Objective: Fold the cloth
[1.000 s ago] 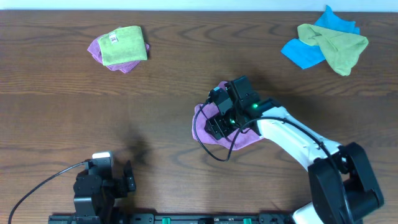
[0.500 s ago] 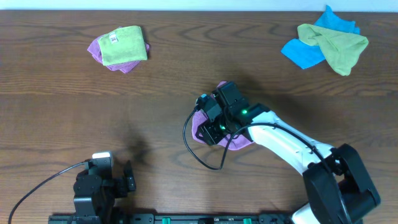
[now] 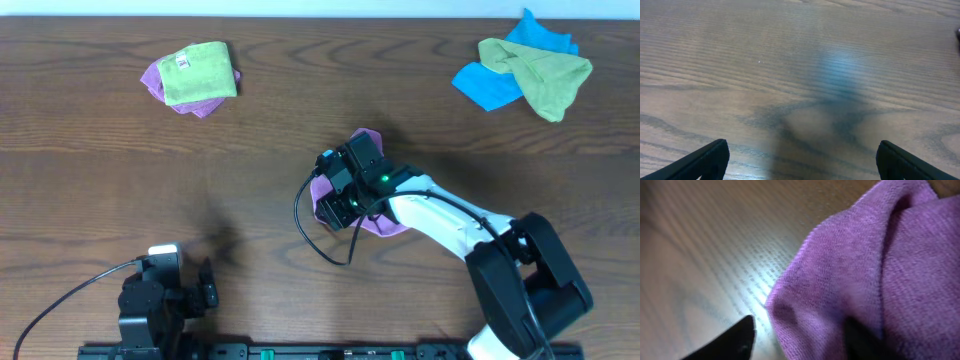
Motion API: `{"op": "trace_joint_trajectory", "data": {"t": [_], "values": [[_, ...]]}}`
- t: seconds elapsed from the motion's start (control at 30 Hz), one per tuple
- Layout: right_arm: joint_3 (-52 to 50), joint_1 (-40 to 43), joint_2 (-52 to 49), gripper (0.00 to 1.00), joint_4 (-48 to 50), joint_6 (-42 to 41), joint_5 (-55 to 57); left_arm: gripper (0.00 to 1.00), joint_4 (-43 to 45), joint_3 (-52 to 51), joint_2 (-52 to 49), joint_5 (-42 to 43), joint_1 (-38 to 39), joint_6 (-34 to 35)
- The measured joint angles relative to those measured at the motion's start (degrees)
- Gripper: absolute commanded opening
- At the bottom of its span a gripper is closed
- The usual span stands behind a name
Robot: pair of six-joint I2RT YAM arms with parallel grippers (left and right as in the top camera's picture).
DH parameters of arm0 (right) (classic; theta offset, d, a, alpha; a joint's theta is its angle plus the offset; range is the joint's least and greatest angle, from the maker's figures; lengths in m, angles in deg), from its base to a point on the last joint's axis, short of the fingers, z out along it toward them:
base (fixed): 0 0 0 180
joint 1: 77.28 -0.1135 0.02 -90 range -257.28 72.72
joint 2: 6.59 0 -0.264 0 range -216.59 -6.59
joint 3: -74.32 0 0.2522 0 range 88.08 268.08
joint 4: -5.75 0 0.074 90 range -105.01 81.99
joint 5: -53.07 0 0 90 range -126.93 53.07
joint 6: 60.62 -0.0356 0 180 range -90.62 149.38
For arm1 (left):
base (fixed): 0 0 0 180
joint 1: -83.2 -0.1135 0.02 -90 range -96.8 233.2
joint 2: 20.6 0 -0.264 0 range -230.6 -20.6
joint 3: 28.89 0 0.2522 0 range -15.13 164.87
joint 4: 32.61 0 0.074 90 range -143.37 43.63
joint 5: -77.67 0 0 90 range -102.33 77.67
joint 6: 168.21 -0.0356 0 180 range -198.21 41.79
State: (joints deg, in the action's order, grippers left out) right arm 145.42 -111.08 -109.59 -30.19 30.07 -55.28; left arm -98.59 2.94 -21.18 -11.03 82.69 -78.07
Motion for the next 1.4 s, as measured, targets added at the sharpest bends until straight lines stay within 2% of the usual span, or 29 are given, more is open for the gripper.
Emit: {"op": "trace_joint_trajectory", "data": {"t": [0.1,0.3,0.43,0.5,0.6,0.83,1.07,1.2,1.3,1.37,1.4], "values": [[0.0,0.0,-1.7,0.36,0.5,-0.3,0.4,0.95,0.0,0.0,0.0,0.0,0.0,0.0],[0.0,0.0,-3.0,0.04,2.8,-0.5,1.0,0.95,0.0,0.0,0.0,0.0,0.0,0.0],[0.0,0.0,-3.3,0.01,4.8,-0.6,1.1,0.95,0.0,0.0,0.0,0.0,0.0,0.0],[0.0,0.0,-3.3,0.40,5.5,-0.8,1.0,0.95,0.0,0.0,0.0,0.0,0.0,0.0],[0.0,0.0,-3.3,0.49,5.4,-0.8,0.8,0.95,0.0,0.0,0.0,0.0,0.0,0.0],[0.6,-1.0,-3.3,0.63,3.9,-0.9,0.3,0.95,0.0,0.0,0.0,0.0,0.0,0.0],[1.0,-2.4,-3.5,0.64,3.8,-0.9,1.9,0.95,0.0,0.0,0.0,0.0,0.0,0.0],[1.9,-3.1,-4.7,0.45,4.2,-0.7,2.5,0.95,0.0,0.0,0.0,0.0,0.0,0.0],[2.2,-3.1,-5.0,0.42,4.4,-0.5,3.0,0.95,0.0,0.0,0.0,0.0,0.0,0.0],[2.2,-3.1,-5.0,0.44,4.4,-0.5,3.1,0.95,0.0,0.0,0.0,0.0,0.0,0.0],[2.2,-3.1,-5.0,0.51,4.3,-0.5,3.1,0.95,0.0,0.0,0.0,0.0,0.0,0.0]]}}
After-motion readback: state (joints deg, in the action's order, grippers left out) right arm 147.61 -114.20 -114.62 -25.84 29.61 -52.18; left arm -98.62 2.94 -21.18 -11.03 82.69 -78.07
